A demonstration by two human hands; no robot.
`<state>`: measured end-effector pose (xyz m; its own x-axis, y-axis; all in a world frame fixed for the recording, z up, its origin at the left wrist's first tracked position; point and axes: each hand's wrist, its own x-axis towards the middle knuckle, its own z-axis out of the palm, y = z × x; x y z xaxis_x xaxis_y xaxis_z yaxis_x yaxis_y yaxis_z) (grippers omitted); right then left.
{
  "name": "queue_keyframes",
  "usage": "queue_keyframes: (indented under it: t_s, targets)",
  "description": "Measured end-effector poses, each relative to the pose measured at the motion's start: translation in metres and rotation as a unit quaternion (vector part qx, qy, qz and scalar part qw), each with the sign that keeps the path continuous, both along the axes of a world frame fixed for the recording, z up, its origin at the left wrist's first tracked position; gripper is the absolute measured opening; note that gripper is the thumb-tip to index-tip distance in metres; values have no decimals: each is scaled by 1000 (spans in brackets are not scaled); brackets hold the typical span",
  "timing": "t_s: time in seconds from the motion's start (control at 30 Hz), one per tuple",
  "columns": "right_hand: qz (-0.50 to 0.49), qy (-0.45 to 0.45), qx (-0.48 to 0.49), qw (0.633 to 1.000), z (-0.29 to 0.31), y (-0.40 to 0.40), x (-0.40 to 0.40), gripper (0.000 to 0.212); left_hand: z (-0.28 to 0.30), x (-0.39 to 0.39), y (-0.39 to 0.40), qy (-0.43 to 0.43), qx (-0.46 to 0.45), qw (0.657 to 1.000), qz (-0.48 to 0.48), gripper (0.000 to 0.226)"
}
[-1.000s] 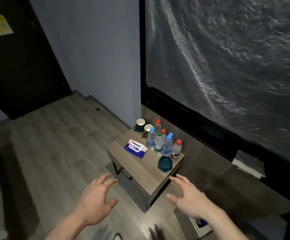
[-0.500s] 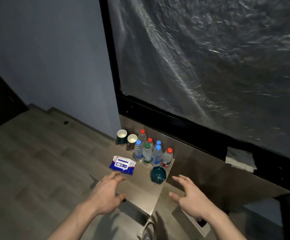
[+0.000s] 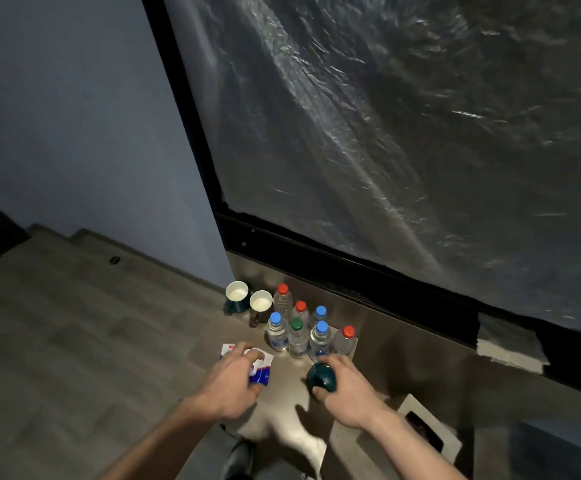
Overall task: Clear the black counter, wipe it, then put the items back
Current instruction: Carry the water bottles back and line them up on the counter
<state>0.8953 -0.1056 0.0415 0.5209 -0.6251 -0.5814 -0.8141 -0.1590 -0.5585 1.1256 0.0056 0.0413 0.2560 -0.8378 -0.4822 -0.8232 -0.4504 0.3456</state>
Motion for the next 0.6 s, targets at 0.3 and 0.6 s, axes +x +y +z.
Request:
queue_keyframes:
  t_s: [0.3,0.6]
  targets:
    - [-77,50,-9,996,-46,-34,84,77,-79,52,-100,36,17,997,-65,76]
    - [-76,99,-13,992,-95,-59,152,90,-150,80,-127,1,-38,979,-202,72]
